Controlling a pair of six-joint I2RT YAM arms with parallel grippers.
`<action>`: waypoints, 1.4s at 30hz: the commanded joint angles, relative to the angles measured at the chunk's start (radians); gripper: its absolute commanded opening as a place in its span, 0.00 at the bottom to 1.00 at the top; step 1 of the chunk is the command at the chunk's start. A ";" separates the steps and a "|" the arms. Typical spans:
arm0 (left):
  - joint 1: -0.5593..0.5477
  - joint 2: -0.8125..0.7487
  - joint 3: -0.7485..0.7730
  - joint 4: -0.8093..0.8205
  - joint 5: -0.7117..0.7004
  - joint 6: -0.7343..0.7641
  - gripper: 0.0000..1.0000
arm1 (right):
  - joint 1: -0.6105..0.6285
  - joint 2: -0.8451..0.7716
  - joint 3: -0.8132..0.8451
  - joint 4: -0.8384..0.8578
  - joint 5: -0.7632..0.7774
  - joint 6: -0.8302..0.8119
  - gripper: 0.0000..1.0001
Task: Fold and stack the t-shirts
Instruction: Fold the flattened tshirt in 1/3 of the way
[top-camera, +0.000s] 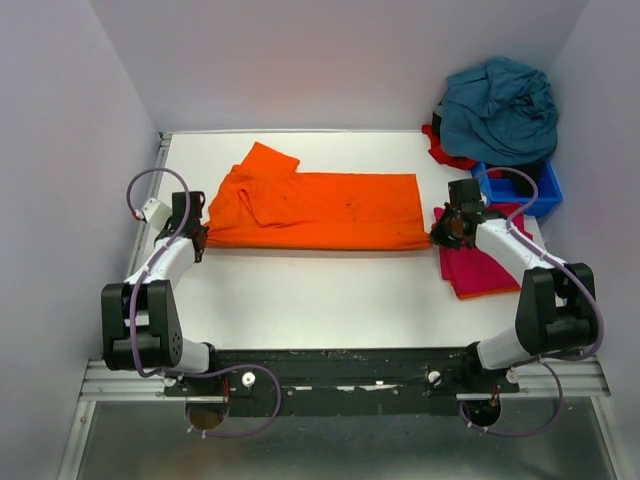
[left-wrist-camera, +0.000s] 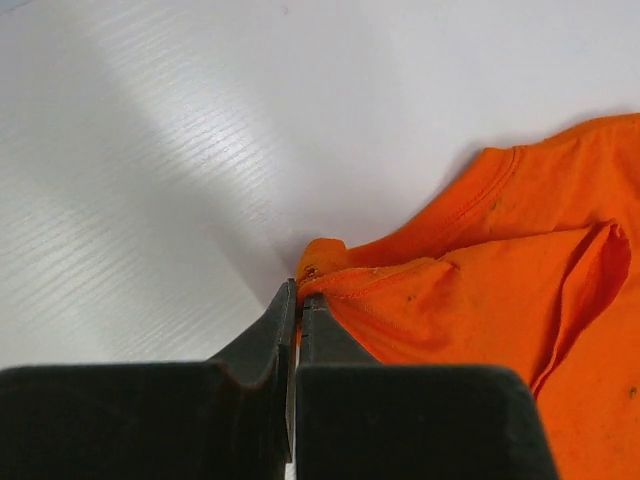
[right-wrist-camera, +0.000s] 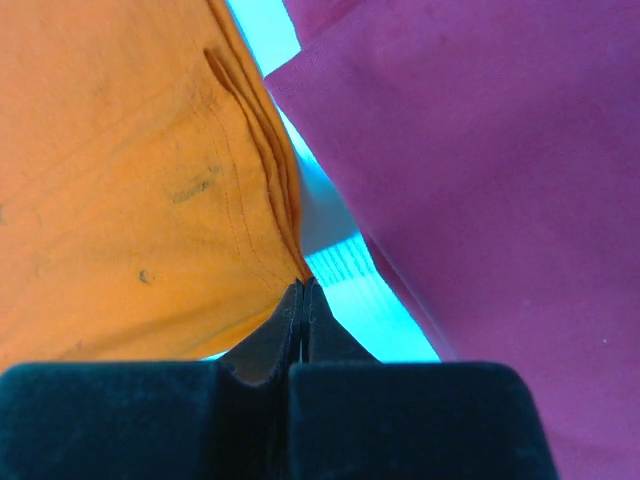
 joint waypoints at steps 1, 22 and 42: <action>0.040 0.004 -0.013 0.016 0.045 -0.004 0.00 | -0.022 -0.036 -0.013 -0.004 -0.012 -0.015 0.01; 0.040 -0.208 -0.194 0.079 0.240 -0.065 0.45 | -0.022 -0.016 -0.056 0.034 -0.068 -0.024 0.01; 0.040 -0.117 -0.211 0.073 0.118 -0.134 0.48 | -0.022 -0.015 -0.057 0.045 -0.095 -0.019 0.01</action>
